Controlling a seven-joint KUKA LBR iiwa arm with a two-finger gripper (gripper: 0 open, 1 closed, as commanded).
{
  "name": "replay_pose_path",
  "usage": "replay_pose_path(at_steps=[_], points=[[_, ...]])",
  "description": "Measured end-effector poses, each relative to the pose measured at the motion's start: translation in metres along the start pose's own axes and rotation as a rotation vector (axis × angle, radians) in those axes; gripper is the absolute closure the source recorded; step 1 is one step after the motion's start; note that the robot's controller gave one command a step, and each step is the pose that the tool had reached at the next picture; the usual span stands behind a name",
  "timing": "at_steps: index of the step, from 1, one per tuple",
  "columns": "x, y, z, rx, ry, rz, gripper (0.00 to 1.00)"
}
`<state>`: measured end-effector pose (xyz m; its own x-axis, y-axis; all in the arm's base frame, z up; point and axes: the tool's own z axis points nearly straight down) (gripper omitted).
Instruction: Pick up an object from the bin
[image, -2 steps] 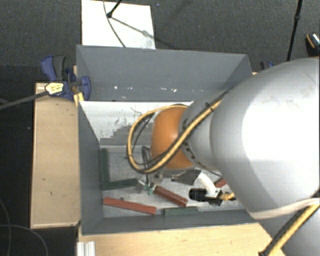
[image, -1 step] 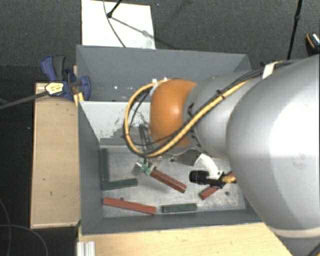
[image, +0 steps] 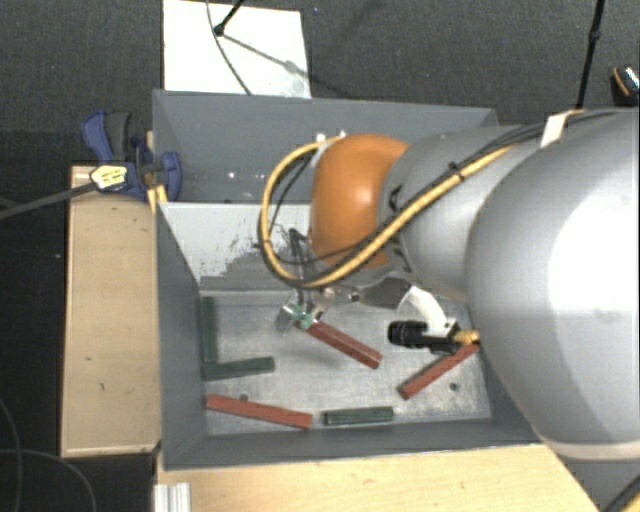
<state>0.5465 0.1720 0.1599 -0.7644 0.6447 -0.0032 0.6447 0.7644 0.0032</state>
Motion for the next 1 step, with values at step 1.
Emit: replay_pose_path(at_steps=[1], points=[[-0.0182, -0.0047, -0.0421, -0.001, -0.001, -0.009, 1.0]])
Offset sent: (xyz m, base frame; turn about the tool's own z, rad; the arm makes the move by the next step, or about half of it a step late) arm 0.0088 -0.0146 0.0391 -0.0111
